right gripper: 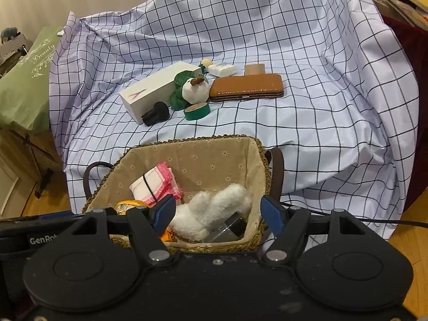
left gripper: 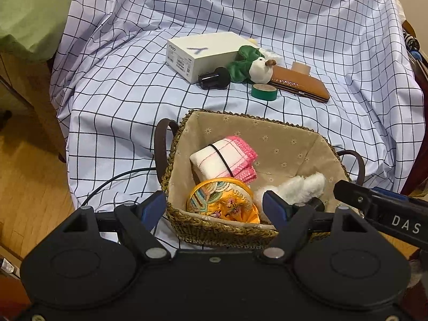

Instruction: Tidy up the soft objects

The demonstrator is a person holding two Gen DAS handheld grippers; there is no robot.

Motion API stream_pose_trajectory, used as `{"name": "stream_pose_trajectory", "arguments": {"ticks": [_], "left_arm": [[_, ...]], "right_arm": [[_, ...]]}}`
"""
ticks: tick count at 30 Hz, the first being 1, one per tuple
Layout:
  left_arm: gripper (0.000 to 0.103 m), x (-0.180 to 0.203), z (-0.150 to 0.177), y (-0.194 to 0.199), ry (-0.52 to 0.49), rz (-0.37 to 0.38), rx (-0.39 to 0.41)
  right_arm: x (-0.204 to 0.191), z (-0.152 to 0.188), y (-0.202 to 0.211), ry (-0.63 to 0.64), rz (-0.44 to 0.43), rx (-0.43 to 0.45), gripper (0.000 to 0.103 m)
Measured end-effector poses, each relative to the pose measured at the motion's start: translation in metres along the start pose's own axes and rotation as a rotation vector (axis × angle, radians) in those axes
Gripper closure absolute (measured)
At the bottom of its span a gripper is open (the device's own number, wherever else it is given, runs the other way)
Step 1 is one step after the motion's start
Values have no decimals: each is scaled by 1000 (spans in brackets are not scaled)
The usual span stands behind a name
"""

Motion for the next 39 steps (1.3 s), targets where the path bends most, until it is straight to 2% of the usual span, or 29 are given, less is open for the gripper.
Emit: {"name": "stream_pose_trajectory", "arguments": {"ticks": [10, 39], "left_arm": [[28, -1, 1, 2, -5, -14, 6], [27, 1, 6, 1, -32, -25, 1]], "right_arm": [[5, 2, 3, 13, 35, -3, 30], [12, 7, 4, 1, 68, -21, 26]]}}
Point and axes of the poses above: each gripper's, at about its wrist camera, not at the fingertips, and y roughly against the way its jaws point, x to its right, z to its underside, the point moved 10 cm from there along -y, roughly the way its jaws point, and after that the axes turned 4 degrees about -z, right-handed, at the moved point
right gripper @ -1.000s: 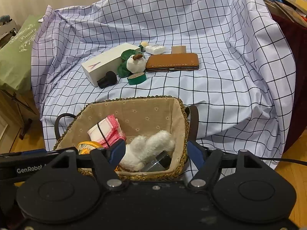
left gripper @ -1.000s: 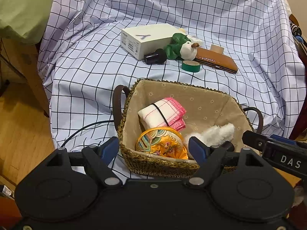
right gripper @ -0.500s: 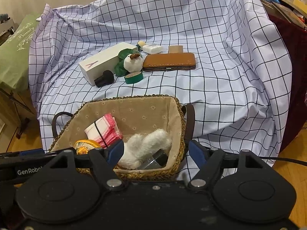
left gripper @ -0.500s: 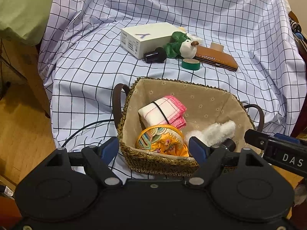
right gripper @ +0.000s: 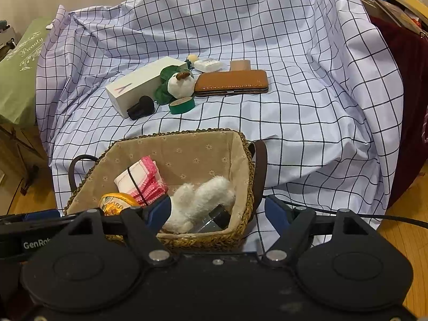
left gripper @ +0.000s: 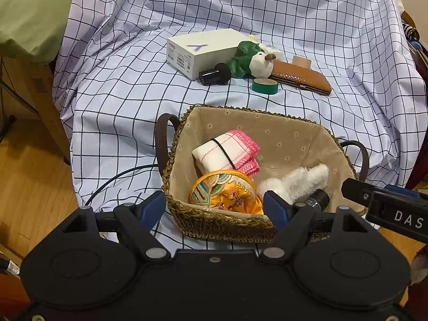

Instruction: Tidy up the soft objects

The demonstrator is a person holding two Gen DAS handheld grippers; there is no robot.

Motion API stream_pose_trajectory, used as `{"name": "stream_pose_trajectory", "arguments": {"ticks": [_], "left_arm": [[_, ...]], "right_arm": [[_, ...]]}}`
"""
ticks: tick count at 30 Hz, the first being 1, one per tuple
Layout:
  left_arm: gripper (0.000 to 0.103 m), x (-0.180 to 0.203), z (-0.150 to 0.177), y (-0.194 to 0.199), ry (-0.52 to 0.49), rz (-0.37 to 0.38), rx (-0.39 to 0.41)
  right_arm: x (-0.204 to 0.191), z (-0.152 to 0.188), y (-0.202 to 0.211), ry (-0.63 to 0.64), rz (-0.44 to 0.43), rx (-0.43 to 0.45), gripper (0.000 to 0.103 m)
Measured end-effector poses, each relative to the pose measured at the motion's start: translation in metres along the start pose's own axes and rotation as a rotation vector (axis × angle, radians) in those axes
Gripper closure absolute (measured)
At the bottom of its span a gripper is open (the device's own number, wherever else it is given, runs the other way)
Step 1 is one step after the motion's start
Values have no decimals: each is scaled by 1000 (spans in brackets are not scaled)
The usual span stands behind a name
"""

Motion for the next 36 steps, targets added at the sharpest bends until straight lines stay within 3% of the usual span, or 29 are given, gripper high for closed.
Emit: {"name": "stream_pose_trajectory", "arguments": {"ticks": [36], "left_arm": [[27, -1, -2, 1, -10, -4, 3]], "right_arm": [[1, 3, -1, -3, 2, -2, 24]]}}
Point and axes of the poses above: each gripper's, at about its wrist camera, not at the fingertips, and y roughly against the way its jaws point, x to its right, z to its underside, the point moved 10 cm from there along -y, roughly the way its jaws point, and after that the axes turned 4 degrees about -z, right-handed, at the moved point
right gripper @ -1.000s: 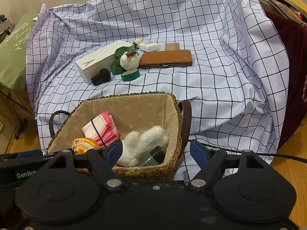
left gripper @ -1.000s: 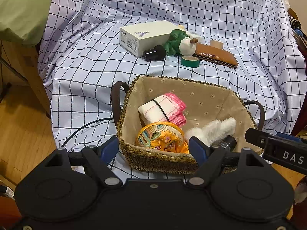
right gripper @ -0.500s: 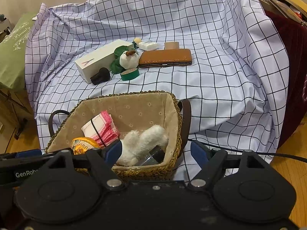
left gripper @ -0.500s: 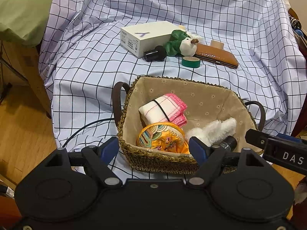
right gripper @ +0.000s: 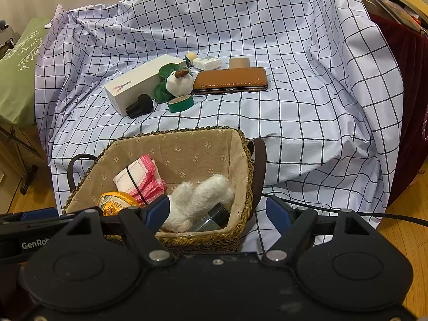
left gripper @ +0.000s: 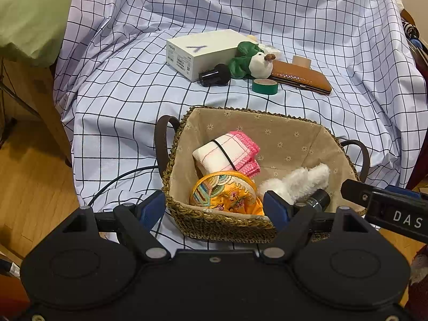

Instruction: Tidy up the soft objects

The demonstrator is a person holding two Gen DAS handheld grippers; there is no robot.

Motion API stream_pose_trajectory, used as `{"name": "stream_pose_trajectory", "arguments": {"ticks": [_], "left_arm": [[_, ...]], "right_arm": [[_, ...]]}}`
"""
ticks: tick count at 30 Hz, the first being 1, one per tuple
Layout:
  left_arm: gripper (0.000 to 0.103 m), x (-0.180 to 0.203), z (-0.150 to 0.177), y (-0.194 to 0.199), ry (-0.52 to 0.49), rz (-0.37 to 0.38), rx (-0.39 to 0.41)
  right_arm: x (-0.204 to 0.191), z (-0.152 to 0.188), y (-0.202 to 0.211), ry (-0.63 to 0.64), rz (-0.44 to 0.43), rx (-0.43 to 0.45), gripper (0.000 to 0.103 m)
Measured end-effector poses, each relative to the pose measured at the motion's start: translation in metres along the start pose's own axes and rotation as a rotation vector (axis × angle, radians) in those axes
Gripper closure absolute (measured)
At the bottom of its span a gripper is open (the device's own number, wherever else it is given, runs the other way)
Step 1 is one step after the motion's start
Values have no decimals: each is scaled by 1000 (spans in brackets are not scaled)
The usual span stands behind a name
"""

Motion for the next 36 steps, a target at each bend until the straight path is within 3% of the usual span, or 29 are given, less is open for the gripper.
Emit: {"name": "stream_pose_trajectory", "arguments": {"ticks": [16, 21, 36], "left_arm": [[27, 3, -19, 4, -31, -1, 20], [18, 10, -39, 4, -57, 10, 39], [16, 32, -111, -31, -152, 8, 82]], "right_arm": [[-2, -11, 0, 8, -26, 17, 24], [2, -29, 0, -4, -37, 55, 24], [25, -104, -41, -55, 10, 132, 15]]}}
Point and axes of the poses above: each gripper's, at about its wrist camera, not at the fingertips, and y roughly against the way its jaws point, x to its right, z to its underside, the point moved 10 cm from there along -y, roughly the way its jaws point, and after that the axes turned 4 degrees about -z, right-handed, at the moved point
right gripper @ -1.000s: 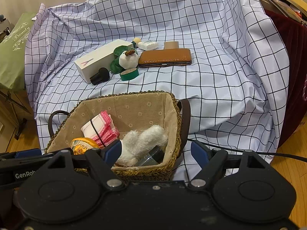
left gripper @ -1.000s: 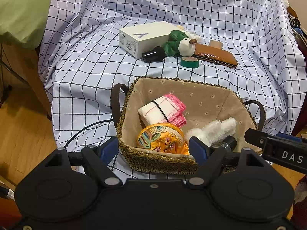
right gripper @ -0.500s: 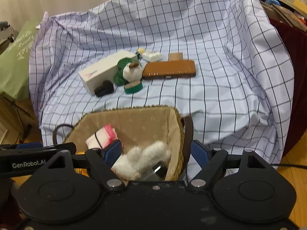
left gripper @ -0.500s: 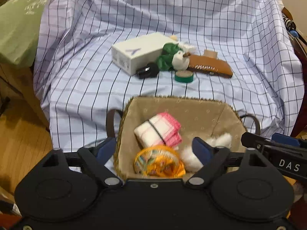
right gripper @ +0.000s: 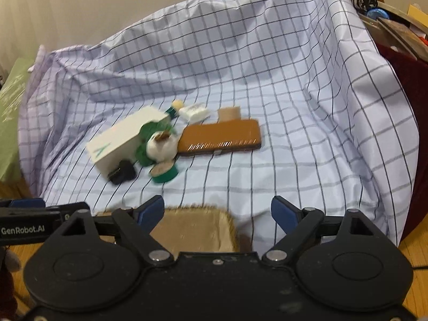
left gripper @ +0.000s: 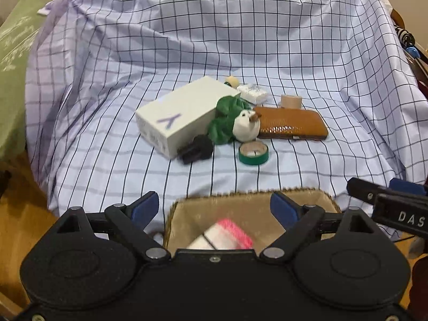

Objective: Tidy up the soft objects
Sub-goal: 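Move both tools past the basket toward the soap packet and tape roll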

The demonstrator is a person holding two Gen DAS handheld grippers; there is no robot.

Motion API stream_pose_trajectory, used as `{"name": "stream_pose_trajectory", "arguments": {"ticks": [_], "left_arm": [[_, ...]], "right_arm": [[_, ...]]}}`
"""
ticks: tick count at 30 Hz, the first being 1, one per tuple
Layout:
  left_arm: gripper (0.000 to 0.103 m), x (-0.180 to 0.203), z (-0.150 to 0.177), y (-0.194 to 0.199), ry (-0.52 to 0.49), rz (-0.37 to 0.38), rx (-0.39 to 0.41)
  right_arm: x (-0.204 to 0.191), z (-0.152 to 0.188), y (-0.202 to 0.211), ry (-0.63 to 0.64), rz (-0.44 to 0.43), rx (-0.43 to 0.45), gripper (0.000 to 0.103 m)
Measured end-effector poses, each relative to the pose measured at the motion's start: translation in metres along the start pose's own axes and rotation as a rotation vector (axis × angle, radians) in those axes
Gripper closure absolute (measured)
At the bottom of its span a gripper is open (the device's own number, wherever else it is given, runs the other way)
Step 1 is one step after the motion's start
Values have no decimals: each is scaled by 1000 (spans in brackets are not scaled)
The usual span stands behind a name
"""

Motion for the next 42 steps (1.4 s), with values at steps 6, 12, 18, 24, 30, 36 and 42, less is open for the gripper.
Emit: {"name": "stream_pose_trajectory", "arguments": {"ticks": [6, 12, 18, 24, 30, 36, 42], "left_arm": [[16, 5, -35, -32, -32, 3, 5], [16, 10, -69, -66, -54, 3, 0], [16, 15, -102, -96, -73, 2, -2], [16, 20, -131, -122, -85, 13, -9], [16, 23, -147, -143, -96, 29, -35], [16, 30, -158, -160, -103, 49, -68], [16, 42, -171, -171, -142, 43, -67]], "right_arm": [[10, -32, -42, 7, 39, 4, 14], [16, -62, -88, 15, 70, 1, 15], [19, -90, -129, 39, 78, -3, 15], [22, -104, -173, 54, 70, -45, 16], [26, -119, -208, 61, 51, -45, 17], [29, -128, -233, 77, 50, -48, 17], [33, -132, -251, 95, 42, -77, 17]]}}
Point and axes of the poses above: each gripper's, at about its wrist camera, not at the fingertips, and y roughly against the way its jaws point, x to its right, z to its underside, the point moved 10 cm from there along -y, roughly the way its jaws point, and after that the axes turned 4 degrees about -z, right-handed, at the moved point
